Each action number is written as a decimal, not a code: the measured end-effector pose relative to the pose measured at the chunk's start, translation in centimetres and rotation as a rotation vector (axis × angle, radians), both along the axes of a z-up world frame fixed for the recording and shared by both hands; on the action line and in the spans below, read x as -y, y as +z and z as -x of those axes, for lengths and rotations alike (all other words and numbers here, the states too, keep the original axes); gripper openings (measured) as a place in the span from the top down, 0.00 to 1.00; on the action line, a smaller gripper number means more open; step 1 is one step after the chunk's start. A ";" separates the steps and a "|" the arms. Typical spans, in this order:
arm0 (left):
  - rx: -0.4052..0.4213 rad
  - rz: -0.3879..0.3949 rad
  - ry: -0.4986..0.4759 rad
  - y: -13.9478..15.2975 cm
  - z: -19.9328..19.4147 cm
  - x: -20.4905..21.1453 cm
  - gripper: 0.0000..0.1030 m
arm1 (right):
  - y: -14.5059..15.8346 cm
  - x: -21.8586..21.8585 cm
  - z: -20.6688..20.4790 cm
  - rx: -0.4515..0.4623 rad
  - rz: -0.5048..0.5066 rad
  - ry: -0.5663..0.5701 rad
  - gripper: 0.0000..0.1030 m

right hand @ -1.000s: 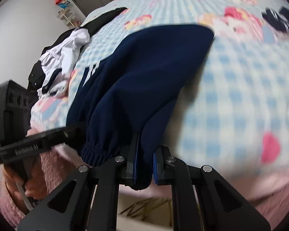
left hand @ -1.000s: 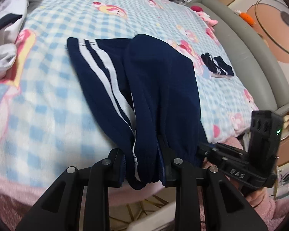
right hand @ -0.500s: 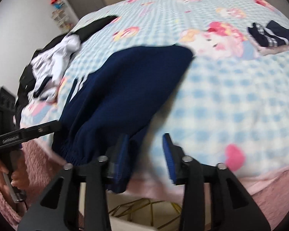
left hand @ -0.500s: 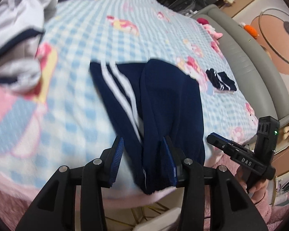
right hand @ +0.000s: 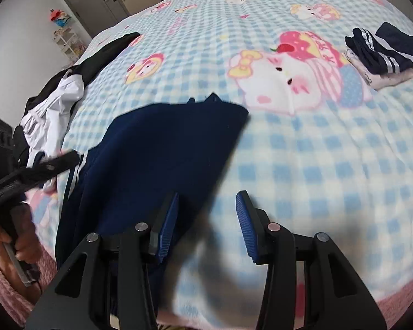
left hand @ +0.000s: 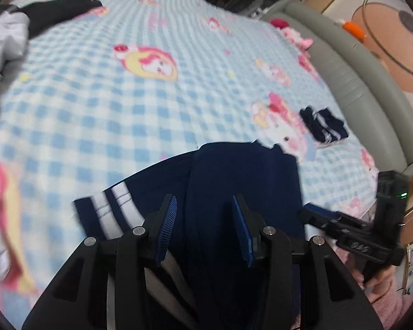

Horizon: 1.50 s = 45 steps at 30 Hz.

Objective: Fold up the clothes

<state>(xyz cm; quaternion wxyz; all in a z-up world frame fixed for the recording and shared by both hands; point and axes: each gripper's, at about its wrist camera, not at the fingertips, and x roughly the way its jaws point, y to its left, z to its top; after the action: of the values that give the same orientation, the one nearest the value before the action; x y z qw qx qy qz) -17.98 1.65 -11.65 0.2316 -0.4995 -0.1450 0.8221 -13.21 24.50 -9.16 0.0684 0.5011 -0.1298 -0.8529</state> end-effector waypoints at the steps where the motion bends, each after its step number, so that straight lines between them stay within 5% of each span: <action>1: 0.021 -0.017 -0.011 -0.6 0.5 -0.2 0.58 | -0.2 0.0 0.2 0.002 0.000 -0.010 0.57; 3: 0.062 -0.077 -0.044 -1.6 1.2 -0.6 0.66 | -0.7 -0.2 0.8 0.012 0.005 -0.028 0.57; 5: 0.028 -0.083 -0.070 -1.1 0.6 -1.3 0.89 | -0.9 -0.3 1.0 0.020 0.007 -0.029 0.57; 10: -0.110 0.017 0.098 2.5 -3.1 1.3 0.92 | 0.5 0.9 1.0 -0.074 -0.086 -0.008 0.57; 15: -0.078 0.135 0.270 2.1 -5.3 6.0 0.92 | 1.3 0.7 1.9 -0.112 -0.082 -0.057 0.57; 19: -0.001 -0.034 0.307 0.3 -5.4 9.6 0.93 | 0.4 0.6 3.2 -0.065 -0.118 -0.104 0.57; 20: 0.003 -0.124 0.268 0.2 -5.1 9.6 0.91 | 0.3 0.4 3.4 -0.058 -0.130 -0.126 0.57; 22: -0.021 -0.179 0.209 0.5 -4.6 8.8 0.89 | 0.0 -0.4 3.4 -0.049 -0.091 -0.159 0.57; 26: -0.014 -0.193 0.091 0.0 -2.3 5.4 0.54 | -0.5 -0.6 3.2 -0.026 -0.050 -0.146 0.57; 28: 0.028 -0.203 0.070 -1.1 -1.1 3.9 0.53 | -0.3 -0.3 3.0 -0.029 -0.058 -0.132 0.57; 31: 0.068 -0.160 0.070 -2.6 -0.5 2.6 0.57 | -0.1 0.3 2.8 -0.034 -0.071 -0.112 0.57; 32: 0.063 -0.166 0.062 -2.7 -0.6 2.3 0.69 | 0.0 0.5 2.7 -0.036 -0.075 -0.105 0.57; 33: 0.050 -0.165 0.057 -2.5 -0.8 2.1 0.96 | 0.1 0.7 2.6 -0.037 -0.079 -0.098 0.57; 37: -0.117 -0.114 0.074 1.9 -2.9 3.0 0.97 | 0.4 1.4 2.2 -0.044 -0.095 -0.071 0.57; 40: -0.163 -0.069 0.164 3.9 -4.9 5.2 0.97 | 0.5 1.9 2.5 -0.050 -0.114 -0.048 0.57; 45: 0.034 0.050 0.190 -0.3 -4.6 7.4 0.93 | 0.5 2.7 4.1 -0.059 -0.152 -0.005 0.45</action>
<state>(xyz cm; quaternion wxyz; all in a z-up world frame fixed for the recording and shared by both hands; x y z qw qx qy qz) -13.42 -5.78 -11.95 0.1374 -0.5030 -0.1749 0.8352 -17.29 21.80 -8.68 0.0320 0.4790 -0.0640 -0.8749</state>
